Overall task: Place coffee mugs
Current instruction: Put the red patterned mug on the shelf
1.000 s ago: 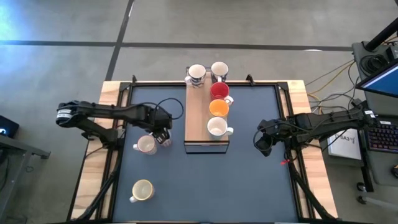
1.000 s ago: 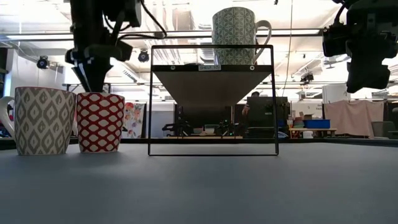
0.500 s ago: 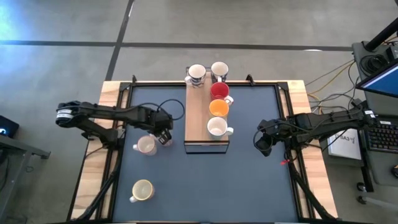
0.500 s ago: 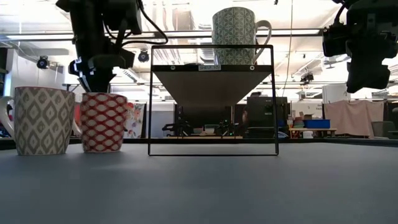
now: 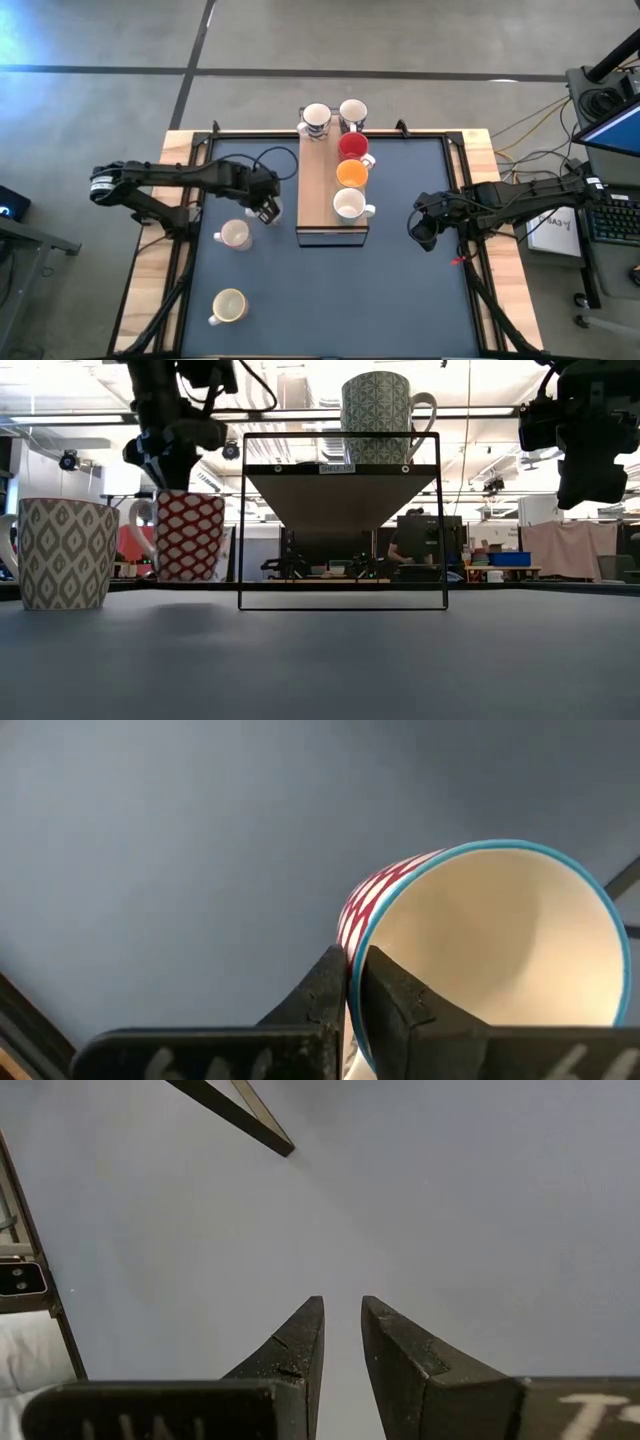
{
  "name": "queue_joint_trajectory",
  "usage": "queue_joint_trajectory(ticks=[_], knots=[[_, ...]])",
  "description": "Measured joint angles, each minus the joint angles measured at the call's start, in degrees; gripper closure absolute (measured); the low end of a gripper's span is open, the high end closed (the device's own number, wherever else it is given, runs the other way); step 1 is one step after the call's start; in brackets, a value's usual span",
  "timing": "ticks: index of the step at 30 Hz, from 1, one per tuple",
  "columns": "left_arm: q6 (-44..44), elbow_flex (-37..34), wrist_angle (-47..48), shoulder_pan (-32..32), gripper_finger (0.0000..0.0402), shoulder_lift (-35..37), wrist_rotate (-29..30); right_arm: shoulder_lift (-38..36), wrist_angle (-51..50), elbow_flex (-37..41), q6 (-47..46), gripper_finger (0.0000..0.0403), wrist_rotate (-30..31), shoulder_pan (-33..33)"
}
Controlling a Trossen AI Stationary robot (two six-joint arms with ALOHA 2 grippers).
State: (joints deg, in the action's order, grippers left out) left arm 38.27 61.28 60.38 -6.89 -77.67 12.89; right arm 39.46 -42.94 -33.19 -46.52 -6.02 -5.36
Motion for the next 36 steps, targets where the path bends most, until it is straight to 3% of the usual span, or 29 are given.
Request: queue_joint_trajectory(ticks=[19,36], knots=[[-6.3,19.1,5.2,-7.9,0.0398,0.0,1.6,0.0,0.0,0.0,0.0,0.0342,0.0,0.0],[-6.3,22.4,0.9,-8.6,0.0398,-1.1,1.1,0.0,0.0,0.0,0.0,0.0342,0.0,0.0]])
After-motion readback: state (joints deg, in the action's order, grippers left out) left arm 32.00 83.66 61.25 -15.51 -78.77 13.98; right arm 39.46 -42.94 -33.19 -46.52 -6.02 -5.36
